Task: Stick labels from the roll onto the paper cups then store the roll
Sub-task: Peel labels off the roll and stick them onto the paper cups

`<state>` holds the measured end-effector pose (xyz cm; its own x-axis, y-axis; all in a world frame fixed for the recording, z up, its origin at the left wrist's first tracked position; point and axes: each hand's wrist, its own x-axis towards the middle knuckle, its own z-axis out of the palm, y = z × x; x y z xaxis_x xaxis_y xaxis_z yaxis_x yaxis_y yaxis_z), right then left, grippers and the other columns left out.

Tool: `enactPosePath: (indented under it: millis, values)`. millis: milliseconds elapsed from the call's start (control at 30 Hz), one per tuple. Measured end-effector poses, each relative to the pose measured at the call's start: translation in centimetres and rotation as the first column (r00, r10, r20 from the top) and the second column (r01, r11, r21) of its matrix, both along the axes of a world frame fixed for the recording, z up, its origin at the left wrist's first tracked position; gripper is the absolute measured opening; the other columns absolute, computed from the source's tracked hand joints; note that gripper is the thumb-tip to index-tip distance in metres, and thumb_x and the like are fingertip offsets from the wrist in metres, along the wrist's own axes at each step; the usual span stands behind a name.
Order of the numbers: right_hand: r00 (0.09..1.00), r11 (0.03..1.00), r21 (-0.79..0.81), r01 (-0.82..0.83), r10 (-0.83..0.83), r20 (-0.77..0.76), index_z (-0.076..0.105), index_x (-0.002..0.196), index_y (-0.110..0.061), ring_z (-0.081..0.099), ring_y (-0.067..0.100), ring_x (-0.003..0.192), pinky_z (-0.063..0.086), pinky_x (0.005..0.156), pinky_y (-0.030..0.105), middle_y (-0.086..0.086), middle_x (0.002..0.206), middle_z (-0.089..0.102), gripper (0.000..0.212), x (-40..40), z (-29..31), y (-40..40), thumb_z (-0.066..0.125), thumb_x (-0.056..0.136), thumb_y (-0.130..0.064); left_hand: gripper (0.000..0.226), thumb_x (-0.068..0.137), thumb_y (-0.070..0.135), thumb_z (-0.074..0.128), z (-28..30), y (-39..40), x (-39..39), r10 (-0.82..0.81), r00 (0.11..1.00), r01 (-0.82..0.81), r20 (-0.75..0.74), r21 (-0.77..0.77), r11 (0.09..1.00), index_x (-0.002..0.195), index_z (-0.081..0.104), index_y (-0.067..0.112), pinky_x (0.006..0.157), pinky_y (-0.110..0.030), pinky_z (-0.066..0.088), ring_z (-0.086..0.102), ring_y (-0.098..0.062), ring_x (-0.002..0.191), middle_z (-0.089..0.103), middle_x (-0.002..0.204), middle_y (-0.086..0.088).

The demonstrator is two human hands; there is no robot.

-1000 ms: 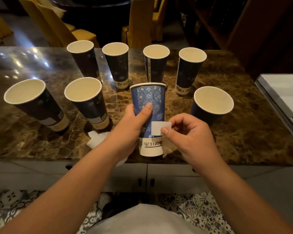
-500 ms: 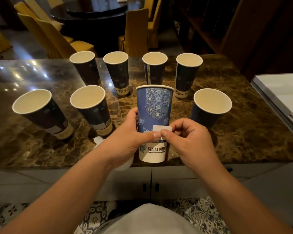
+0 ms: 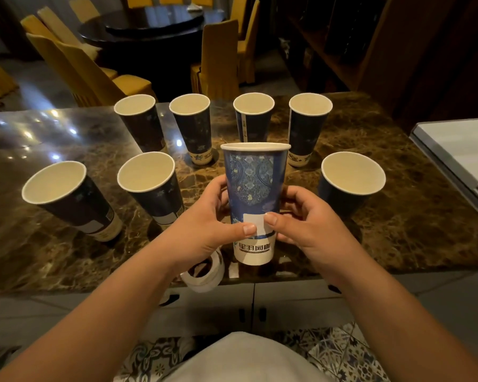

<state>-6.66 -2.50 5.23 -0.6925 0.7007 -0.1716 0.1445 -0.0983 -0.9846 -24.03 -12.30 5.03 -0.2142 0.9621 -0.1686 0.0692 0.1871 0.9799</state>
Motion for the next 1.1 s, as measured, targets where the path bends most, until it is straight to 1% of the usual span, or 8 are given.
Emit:
enactPosePath:
  millis: [100,233,333,433,500,600,800,1100]
  values:
    - [1.000,0.999,0.035,0.007,-0.007,-0.018,0.056,0.118,-0.036,0.064,0.005,0.111,0.054,0.095,0.033,-0.014,0.117,0.068,0.044,-0.2,-0.5,0.5,0.075,0.081,-0.018,0.079,0.078,0.025,0.079,0.1,0.3,-0.3,-0.007,0.995,0.005,-0.103,-0.021,1.000,0.141,0.034,0.042,0.106,-0.035,0.045,0.054,0.001,0.122,0.055,0.134,0.023]
    - [0.999,0.990,0.142,0.010,-0.014,0.029,0.055,0.117,-0.041,0.061,-0.007,0.104,0.052,0.080,0.011,-0.024,0.113,0.064,0.047,-0.9,-0.9,1.2,0.075,0.081,-0.019,0.077,0.079,0.028,0.078,-0.2,0.7,-1.0,0.037,0.972,-0.036,-0.234,0.005,0.999,0.143,0.037,0.037,0.107,-0.040,0.045,0.051,-0.004,0.127,0.053,0.138,0.017]
    - [0.990,0.952,0.305,0.012,-0.054,0.128,0.052,0.132,-0.036,0.055,-0.006,0.111,0.047,0.092,0.018,-0.028,0.119,0.058,0.057,-1.5,-1.4,1.7,0.075,0.082,-0.021,0.078,0.076,0.027,0.080,-0.3,1.3,-1.3,0.099,0.918,-0.090,-0.383,0.039,0.995,0.142,0.039,0.031,0.105,-0.036,0.047,0.053,-0.003,0.123,0.056,0.134,0.017]
    - [0.961,0.849,0.528,-0.037,-0.114,0.251,0.044,0.141,-0.033,0.049,-0.010,0.109,0.041,0.090,0.011,-0.026,0.121,0.055,0.065,-2.5,-1.6,1.9,0.073,0.084,-0.020,0.083,0.074,0.027,0.082,-0.6,1.9,-1.6,0.137,0.852,-0.131,-0.506,0.049,0.990,0.143,0.037,0.029,0.095,-0.025,0.050,0.054,-0.003,0.112,0.056,0.125,0.018]
    - [0.935,0.768,0.632,-0.103,-0.142,0.326,0.045,0.141,-0.029,0.055,0.005,0.117,0.049,0.097,0.025,-0.012,0.129,0.060,0.062,-3.1,-2.1,2.2,0.071,0.086,-0.018,0.085,0.075,0.027,0.082,-0.9,2.3,-1.9,0.132,0.810,-0.139,-0.571,0.032,0.990,0.145,0.034,0.027,0.086,-0.016,0.046,0.049,-0.001,0.107,0.051,0.119,0.019]
    - [0.906,0.758,0.633,-0.157,-0.144,0.397,0.046,0.139,-0.026,0.061,0.018,0.113,0.053,0.096,0.041,-0.002,0.130,0.063,0.059,-4.0,-2.8,3.0,0.069,0.086,-0.016,0.078,0.076,0.026,0.081,-1.6,3.0,-2.2,0.146,0.783,-0.152,-0.605,0.042,0.987,0.142,0.040,0.025,0.088,-0.019,0.045,0.049,-0.002,0.111,0.055,0.126,0.013]
    - [0.885,0.791,0.582,-0.189,-0.120,0.450,0.043,0.139,-0.027,0.060,0.019,0.116,0.051,0.090,0.033,-0.001,0.129,0.062,0.059,-5.2,-3.8,3.9,0.069,0.087,-0.018,0.074,0.079,0.017,0.078,-2.8,3.4,-3.0,0.164,0.742,-0.199,-0.650,0.020,0.980,0.142,0.041,0.025,0.094,-0.029,0.050,0.055,-0.015,0.122,0.058,0.135,0.003]
    - [0.874,0.774,0.585,-0.240,-0.089,0.477,0.041,0.142,-0.023,0.053,0.019,0.126,0.047,0.100,0.035,0.001,0.137,0.058,0.056,-5.2,-4.1,4.3,0.065,0.091,-0.020,0.069,0.082,0.017,0.074,-2.6,3.4,-3.2,0.135,0.743,-0.188,-0.656,-0.012,0.982,0.143,0.041,0.023,0.094,-0.025,0.047,0.055,-0.015,0.122,0.058,0.135,0.001]
